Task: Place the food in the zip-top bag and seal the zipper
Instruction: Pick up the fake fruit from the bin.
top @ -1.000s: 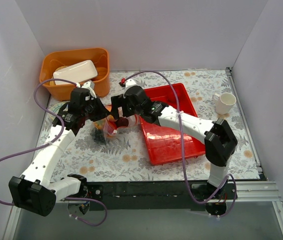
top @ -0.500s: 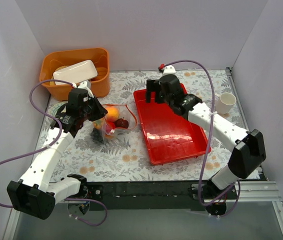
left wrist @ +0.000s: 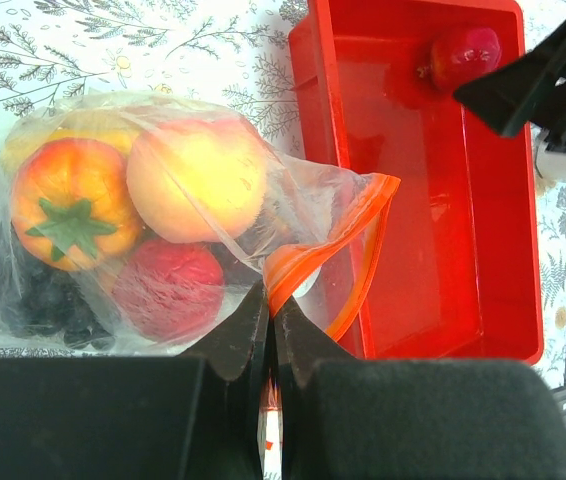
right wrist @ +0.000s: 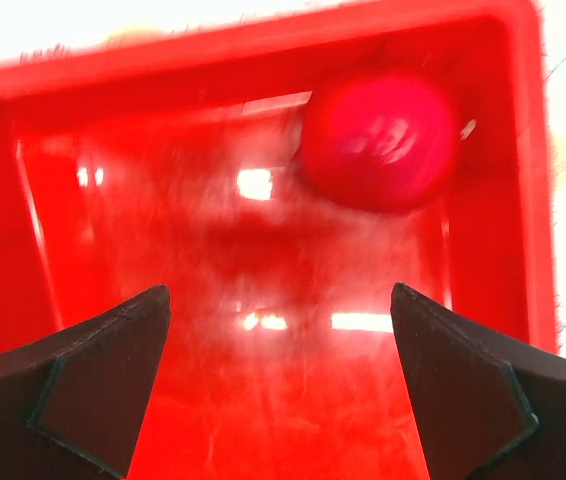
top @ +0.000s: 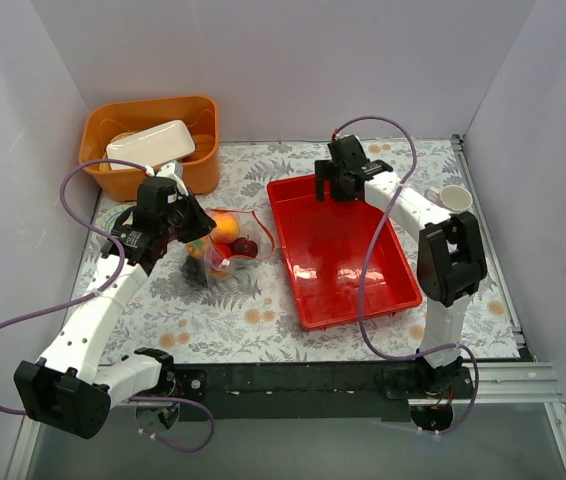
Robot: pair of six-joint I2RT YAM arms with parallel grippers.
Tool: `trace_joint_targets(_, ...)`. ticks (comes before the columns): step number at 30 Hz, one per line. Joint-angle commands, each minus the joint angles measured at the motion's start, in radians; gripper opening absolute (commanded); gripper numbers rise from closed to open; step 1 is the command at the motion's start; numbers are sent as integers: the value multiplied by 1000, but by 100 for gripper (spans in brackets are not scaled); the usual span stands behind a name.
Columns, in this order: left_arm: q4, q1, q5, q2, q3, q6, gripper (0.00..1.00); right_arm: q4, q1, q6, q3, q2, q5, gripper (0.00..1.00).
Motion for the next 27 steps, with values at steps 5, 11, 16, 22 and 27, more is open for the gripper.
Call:
trace_joint_targets(5,3,2,-11,-1,25,12,0,-53,-57,45,221,144,75,98)
trace_joint_targets(11,9,0,-17,5,16,18,0,92,-63,88,145,168,137,98)
trace_joint_targets(16,3,0,-22,9,23,23,0,134,-63,92,128,194,189,98)
trace_joint_targets(22,9,0,-14,19,23,21,0,145,-63,60,140,228,201,98)
trace_joint_targets(27,9,2,-16,20,26,21,0,152,-63,28,159,254,200,98)
